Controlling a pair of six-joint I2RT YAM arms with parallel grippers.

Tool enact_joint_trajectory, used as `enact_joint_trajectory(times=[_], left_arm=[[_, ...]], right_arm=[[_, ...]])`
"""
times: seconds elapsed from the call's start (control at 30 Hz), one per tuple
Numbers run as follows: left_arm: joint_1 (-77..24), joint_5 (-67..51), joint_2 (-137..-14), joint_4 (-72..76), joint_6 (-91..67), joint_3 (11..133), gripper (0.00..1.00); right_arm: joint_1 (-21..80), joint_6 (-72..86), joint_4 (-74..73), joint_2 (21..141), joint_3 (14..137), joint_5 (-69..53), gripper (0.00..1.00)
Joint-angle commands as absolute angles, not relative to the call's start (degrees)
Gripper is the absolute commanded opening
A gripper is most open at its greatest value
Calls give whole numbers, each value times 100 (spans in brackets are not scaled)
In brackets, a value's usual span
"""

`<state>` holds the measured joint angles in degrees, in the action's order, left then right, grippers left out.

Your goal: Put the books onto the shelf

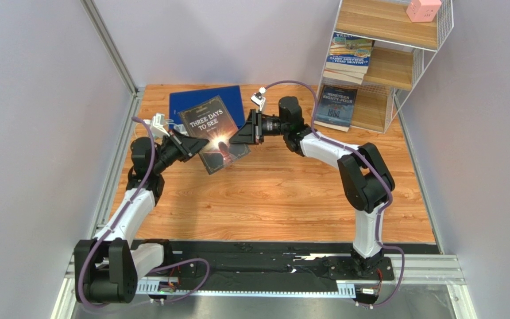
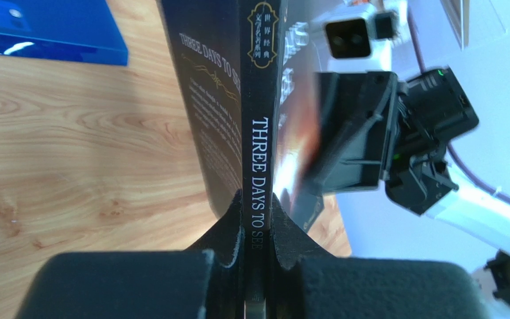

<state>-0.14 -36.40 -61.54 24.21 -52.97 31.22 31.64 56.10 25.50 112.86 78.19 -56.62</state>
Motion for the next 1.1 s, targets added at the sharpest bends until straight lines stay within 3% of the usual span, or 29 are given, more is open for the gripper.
enact_joint_trajectory(times=[0.0, 0.07, 0.33, 0.47, 0.77, 1.07], left_arm=[[-53, -4095, -6073, 2059, -4853, 3813, 0], [-53, -4297, -6100, 1777, -4520, 4016, 0], [-53, -4948, -6056, 1345, -4184, 4553, 0], [-53, -5264, -6187, 1458, -4201, 4649, 0], [-158, -5783, -6565, 2012, -4570, 4991, 0], [-632, -5924, -7013, 2206, -4992, 5502, 0]], right_arm=[[3191, 4238, 1004, 10645, 7761, -5028, 46], [3112, 3974, 731, 10504, 7638, -4853, 55], [2664, 3920, 1317, 9748, 6681, -4878, 63], [2566, 3938, 1704, 9134, 6162, -4948, 78], [2584, 4192, 2382, 8438, 5309, -5177, 97], [2795, 4095, 2513, 8033, 4720, -4931, 100]])
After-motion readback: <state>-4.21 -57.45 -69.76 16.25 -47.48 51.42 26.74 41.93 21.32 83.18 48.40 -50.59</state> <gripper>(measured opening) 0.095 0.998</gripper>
